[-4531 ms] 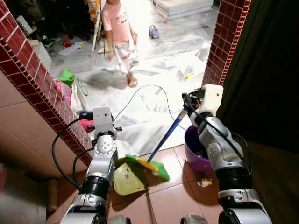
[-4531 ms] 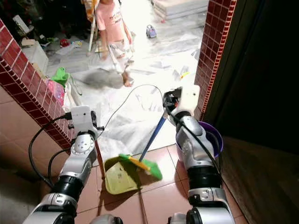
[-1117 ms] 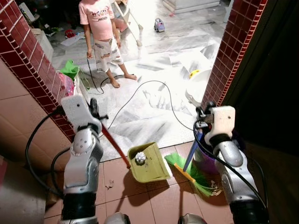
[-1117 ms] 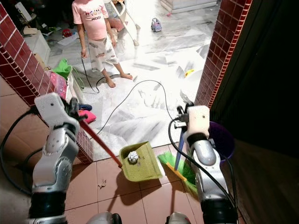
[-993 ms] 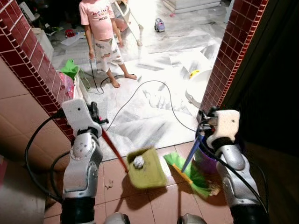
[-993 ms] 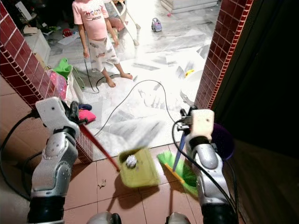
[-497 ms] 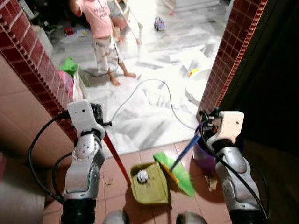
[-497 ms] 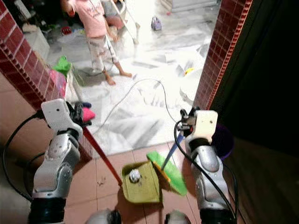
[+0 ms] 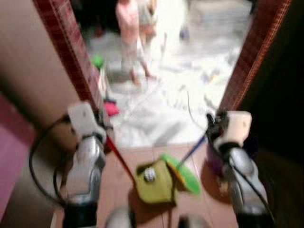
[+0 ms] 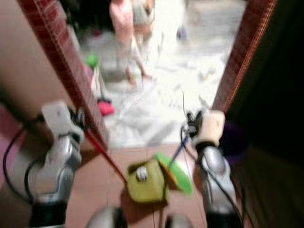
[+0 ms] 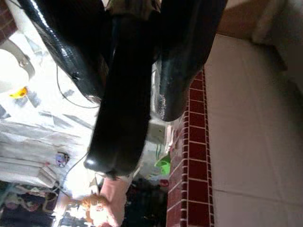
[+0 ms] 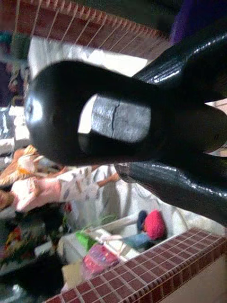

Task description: Sweep floor

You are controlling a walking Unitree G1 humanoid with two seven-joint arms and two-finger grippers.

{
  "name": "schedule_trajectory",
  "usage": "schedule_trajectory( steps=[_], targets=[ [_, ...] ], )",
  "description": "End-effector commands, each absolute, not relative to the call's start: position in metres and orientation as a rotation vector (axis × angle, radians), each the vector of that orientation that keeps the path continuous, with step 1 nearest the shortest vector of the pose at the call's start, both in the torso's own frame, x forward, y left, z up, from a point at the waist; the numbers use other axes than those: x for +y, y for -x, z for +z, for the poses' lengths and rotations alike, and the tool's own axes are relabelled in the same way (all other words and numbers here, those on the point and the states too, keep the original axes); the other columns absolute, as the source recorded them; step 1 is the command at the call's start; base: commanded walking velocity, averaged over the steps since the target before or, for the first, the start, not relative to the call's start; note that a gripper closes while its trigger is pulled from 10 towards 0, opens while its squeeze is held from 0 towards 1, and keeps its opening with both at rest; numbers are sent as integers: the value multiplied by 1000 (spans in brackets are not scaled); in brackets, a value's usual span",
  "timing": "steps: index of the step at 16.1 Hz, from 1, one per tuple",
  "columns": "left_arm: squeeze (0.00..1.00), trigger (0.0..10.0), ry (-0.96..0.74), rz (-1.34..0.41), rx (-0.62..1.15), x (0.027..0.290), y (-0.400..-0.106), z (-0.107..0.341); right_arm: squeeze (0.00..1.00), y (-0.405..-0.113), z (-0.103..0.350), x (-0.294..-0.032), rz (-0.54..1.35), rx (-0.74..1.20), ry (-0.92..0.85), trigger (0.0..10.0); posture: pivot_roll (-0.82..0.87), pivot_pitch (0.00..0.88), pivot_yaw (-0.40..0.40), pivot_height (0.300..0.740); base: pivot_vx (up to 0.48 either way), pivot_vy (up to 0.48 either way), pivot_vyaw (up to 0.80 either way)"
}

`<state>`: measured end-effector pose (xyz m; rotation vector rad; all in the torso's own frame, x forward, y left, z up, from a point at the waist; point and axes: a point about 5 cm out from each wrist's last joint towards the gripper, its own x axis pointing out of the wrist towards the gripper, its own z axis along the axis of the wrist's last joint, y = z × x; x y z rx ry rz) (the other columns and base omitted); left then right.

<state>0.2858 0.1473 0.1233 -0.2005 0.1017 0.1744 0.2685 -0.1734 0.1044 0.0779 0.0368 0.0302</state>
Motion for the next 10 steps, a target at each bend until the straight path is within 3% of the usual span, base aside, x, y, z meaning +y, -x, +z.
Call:
schedule_trajectory(
  steps=[1,3,10],
  targets=[
    [0,10000,232,160,45,142,-290,137,0,-270,106,-164,53,37,-114,10000,-140,0,82,740,-292,0,0],
    [0,10000,234,161,46,142,-291,138,0,-271,107,-165,43,34,-110,10000,-141,0,85,740,-289,0,0],
    [0,10000,207,159,0,145,-303,144,0,-278,109,-170,21,34,-82,10000,-120,0,60,740,0,0,0]
  ],
)
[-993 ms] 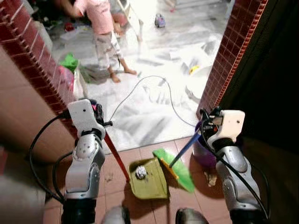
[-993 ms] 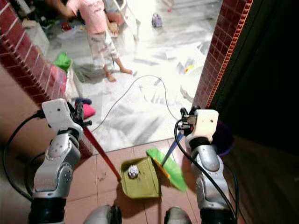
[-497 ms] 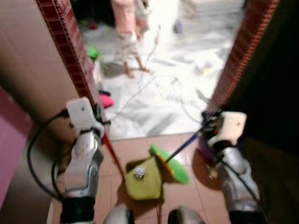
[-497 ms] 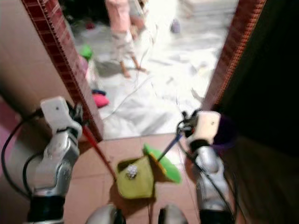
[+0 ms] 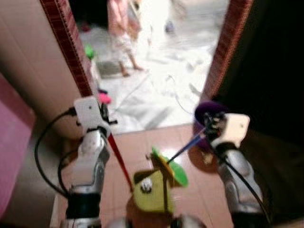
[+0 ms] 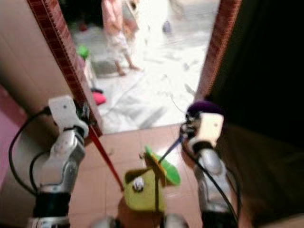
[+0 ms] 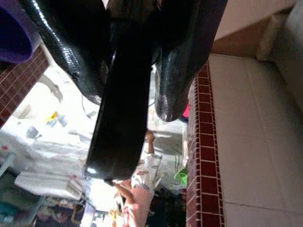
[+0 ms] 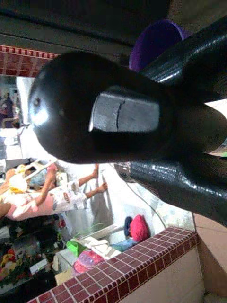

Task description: Sweep floor

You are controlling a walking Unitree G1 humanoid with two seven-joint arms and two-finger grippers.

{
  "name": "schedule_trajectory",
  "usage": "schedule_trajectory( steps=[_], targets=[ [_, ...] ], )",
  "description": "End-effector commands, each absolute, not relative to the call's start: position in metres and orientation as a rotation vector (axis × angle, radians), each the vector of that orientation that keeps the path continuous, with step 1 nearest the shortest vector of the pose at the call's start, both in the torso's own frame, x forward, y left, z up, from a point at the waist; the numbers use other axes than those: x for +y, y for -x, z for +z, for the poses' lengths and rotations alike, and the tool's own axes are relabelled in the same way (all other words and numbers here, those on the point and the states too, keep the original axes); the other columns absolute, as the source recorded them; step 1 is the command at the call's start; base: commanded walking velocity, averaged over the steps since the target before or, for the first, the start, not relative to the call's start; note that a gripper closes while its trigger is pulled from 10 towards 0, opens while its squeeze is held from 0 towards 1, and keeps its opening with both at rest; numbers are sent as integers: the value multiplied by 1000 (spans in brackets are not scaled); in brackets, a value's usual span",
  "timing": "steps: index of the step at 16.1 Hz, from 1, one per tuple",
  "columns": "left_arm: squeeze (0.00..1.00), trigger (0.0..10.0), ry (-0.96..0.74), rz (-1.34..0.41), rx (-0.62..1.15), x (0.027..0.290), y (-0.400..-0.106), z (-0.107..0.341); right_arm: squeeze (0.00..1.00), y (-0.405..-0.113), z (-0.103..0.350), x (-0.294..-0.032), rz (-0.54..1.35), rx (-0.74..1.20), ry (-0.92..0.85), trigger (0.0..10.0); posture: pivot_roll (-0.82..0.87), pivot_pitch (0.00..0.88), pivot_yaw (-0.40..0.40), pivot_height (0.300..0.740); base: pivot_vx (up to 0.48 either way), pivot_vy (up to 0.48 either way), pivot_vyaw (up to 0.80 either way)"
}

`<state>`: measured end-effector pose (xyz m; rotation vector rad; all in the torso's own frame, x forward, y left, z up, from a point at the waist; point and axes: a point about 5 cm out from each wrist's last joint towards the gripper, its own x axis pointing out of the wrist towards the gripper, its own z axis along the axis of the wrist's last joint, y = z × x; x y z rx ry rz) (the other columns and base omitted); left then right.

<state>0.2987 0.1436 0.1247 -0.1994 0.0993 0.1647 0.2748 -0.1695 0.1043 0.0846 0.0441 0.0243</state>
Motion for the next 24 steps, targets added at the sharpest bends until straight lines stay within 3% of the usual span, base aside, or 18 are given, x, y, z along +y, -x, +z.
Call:
schedule_trajectory(
  steps=[1,7,12,20,24],
  targets=[
    [0,10000,220,171,0,148,-302,144,0,-278,109,-171,15,33,-73,10000,-120,0,69,740,0,0,0],
    [0,10000,204,227,-20,157,-296,141,0,-272,100,-185,-84,67,6,10000,-134,0,96,740,0,0,-77],
    [0,10000,211,211,-14,155,-298,139,0,-266,94,-191,-123,98,-14,10000,-144,0,104,740,0,0,-776],
    [0,10000,217,251,-160,167,-312,177,0,-256,81,-201,-139,171,32,10000,-133,0,77,740,0,0,-800],
    [0,10000,155,233,-94,165,-306,153,0,-263,81,-201,-159,178,7,10000,-144,0,84,740,0,0,-200]
  ],
)
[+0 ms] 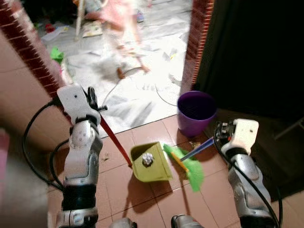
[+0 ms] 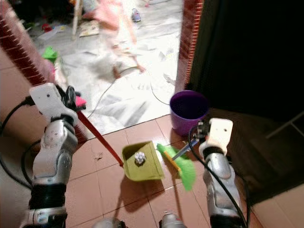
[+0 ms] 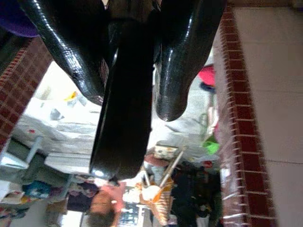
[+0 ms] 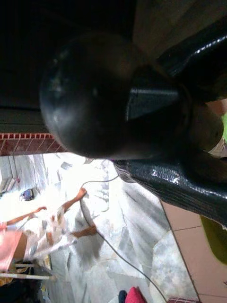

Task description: Sweep floor

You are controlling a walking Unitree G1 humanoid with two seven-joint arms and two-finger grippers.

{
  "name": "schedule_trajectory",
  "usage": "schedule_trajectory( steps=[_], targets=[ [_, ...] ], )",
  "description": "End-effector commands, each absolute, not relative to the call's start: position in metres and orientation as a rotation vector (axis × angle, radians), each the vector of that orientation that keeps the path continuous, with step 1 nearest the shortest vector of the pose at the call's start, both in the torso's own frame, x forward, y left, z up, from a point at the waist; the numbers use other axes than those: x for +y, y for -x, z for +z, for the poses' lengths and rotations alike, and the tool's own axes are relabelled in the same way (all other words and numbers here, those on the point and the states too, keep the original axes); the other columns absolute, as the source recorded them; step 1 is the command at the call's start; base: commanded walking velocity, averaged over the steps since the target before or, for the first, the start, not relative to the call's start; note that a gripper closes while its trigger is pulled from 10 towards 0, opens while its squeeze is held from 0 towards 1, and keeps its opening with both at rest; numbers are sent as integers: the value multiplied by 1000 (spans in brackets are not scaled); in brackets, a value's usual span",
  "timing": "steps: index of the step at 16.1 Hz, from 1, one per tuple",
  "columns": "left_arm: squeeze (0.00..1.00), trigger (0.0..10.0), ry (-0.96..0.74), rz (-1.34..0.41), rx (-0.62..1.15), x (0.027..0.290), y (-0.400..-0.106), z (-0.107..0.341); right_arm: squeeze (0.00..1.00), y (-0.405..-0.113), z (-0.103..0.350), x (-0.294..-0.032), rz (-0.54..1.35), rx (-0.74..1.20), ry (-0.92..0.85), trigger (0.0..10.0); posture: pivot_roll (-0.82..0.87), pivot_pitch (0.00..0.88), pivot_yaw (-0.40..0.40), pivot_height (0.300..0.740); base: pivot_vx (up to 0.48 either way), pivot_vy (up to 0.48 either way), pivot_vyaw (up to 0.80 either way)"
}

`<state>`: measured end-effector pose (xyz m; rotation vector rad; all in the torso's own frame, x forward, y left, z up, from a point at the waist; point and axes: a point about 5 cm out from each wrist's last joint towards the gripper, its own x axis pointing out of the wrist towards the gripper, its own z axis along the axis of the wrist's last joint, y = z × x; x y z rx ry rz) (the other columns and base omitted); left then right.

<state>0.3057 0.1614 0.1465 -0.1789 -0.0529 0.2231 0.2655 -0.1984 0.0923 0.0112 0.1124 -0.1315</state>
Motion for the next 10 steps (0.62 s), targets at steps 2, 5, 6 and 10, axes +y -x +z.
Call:
schedule_trajectory(
  steps=[2,5,6,10],
  targets=[
    [0,10000,130,213,-53,160,-302,140,0,-265,80,-196,-143,182,-10,10000,-140,0,85,740,0,0,0],
    [0,10000,113,171,28,148,-293,119,0,-264,75,-187,-112,202,-21,10000,-136,0,81,740,0,107,-267],
    [0,10000,114,169,31,148,-293,118,0,-263,73,-189,-119,212,-9,10000,-135,0,80,740,0,401,-800],
    [0,10000,97,118,92,141,-281,98,0,-259,65,-190,-122,225,-58,10000,-137,0,87,740,0,402,-573]
  ],
)
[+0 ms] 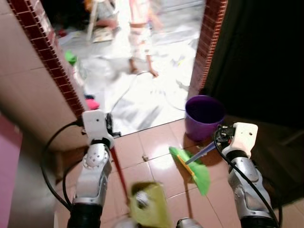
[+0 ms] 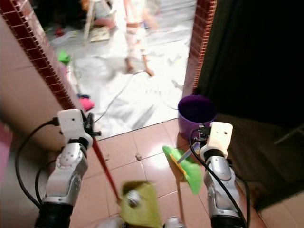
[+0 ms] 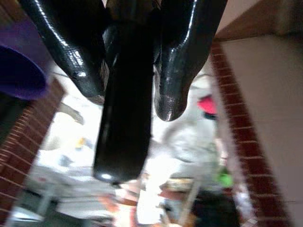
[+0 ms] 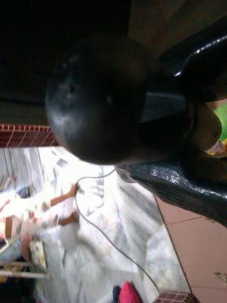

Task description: Sweep floor

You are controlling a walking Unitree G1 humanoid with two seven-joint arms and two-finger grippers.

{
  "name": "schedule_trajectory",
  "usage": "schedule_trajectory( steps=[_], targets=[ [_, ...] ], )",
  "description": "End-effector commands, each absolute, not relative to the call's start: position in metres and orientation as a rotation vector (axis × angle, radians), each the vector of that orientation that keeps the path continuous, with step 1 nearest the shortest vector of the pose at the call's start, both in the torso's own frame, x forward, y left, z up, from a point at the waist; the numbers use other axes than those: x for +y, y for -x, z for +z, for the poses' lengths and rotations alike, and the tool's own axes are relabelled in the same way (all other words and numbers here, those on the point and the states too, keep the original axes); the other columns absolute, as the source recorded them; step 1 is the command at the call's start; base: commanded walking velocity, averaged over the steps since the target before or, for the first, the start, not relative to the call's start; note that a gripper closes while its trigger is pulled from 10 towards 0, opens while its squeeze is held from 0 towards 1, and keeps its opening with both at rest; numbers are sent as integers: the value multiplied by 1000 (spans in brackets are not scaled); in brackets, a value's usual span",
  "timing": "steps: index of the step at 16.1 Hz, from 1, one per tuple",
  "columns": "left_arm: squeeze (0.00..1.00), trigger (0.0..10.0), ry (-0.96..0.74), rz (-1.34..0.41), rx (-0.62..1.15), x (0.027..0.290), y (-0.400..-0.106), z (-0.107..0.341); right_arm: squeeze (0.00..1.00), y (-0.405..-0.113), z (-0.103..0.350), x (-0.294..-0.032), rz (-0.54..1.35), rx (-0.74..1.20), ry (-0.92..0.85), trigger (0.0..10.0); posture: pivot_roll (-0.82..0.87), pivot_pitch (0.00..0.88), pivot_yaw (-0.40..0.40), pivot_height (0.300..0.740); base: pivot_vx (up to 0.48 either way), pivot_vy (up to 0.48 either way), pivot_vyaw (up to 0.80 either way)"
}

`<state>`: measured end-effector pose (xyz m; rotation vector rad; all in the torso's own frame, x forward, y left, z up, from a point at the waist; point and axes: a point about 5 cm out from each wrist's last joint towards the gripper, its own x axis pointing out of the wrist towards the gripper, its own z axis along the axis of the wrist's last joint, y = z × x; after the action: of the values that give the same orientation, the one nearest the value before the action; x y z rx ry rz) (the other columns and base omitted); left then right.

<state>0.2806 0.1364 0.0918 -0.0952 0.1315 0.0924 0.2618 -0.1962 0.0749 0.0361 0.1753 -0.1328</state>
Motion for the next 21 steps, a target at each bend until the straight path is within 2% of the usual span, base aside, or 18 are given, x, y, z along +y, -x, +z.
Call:
schedule_trajectory(
  steps=[1,4,12,17,21],
  targets=[
    [0,10000,84,117,102,142,-278,93,0,-260,65,-189,-116,219,-52,10000,-135,0,87,740,0,428,0],
    [0,10000,80,113,89,142,-280,95,0,-266,70,-188,-110,202,-49,10000,-130,0,81,740,0,418,0],
    [0,10000,154,134,85,142,-285,96,0,-269,75,-191,-107,201,-18,10000,-121,0,58,740,0,0,0],
    [0,10000,15,75,127,135,-282,87,0,-261,65,-210,-179,297,70,10000,-135,0,71,740,0,0,0],
    [0,10000,-17,75,201,129,-282,68,0,-261,63,-206,-176,350,40,10000,-153,0,83,740,0,0,0]
  ],
)
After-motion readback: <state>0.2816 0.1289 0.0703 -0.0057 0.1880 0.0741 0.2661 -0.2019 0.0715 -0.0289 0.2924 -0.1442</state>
